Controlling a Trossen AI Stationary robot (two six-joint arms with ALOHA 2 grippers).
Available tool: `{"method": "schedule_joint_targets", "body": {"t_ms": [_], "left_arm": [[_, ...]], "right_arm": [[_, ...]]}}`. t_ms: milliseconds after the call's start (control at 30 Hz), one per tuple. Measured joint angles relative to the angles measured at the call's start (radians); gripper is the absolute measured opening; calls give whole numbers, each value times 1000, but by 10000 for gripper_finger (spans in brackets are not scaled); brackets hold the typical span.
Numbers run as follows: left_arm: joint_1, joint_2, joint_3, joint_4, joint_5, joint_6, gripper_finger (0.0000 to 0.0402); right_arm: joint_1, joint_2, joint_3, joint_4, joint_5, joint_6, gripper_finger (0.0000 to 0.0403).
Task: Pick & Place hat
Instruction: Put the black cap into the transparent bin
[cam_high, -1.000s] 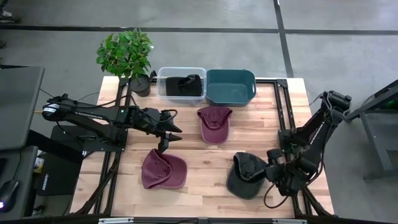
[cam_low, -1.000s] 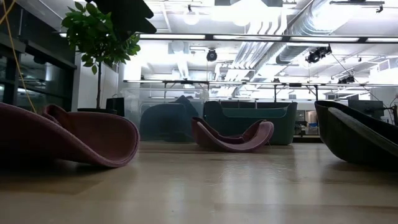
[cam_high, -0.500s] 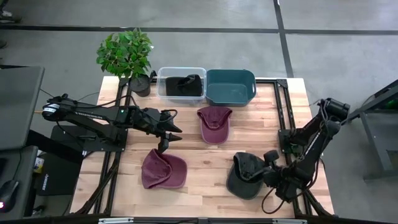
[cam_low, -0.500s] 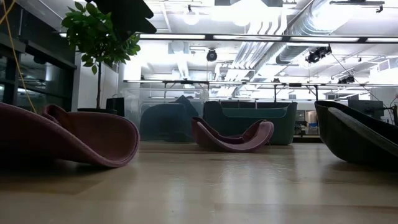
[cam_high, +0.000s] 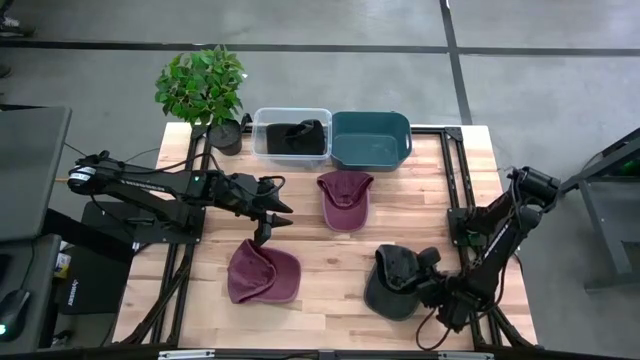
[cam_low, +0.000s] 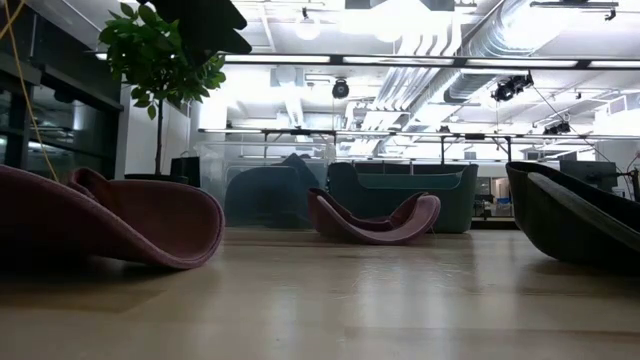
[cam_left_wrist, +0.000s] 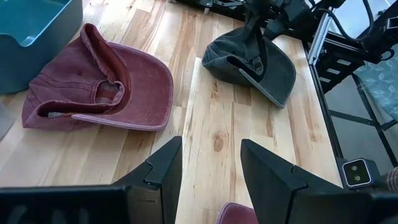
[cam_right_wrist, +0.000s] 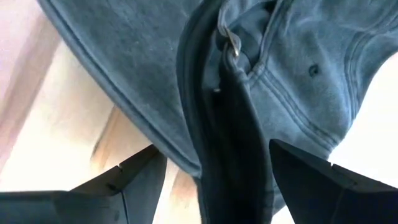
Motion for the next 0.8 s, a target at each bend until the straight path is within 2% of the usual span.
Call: {"method": "schedule_joint_targets", "body": {"t_ms": [200,467,633,800], "left_arm": [[0,0,0,0,1,0,147],[0,0,0,0,2,0,147],[0,0,0,0,4,0,147],[0,0,0,0,4,0,147]], "right_arm": [[-14,0,0,-1,10,-2,254],[-26,0,0,-1,9,-3,177],[-26,0,0,0,8,-60,111],[-29,0,0,1,-15,-93,20]]}}
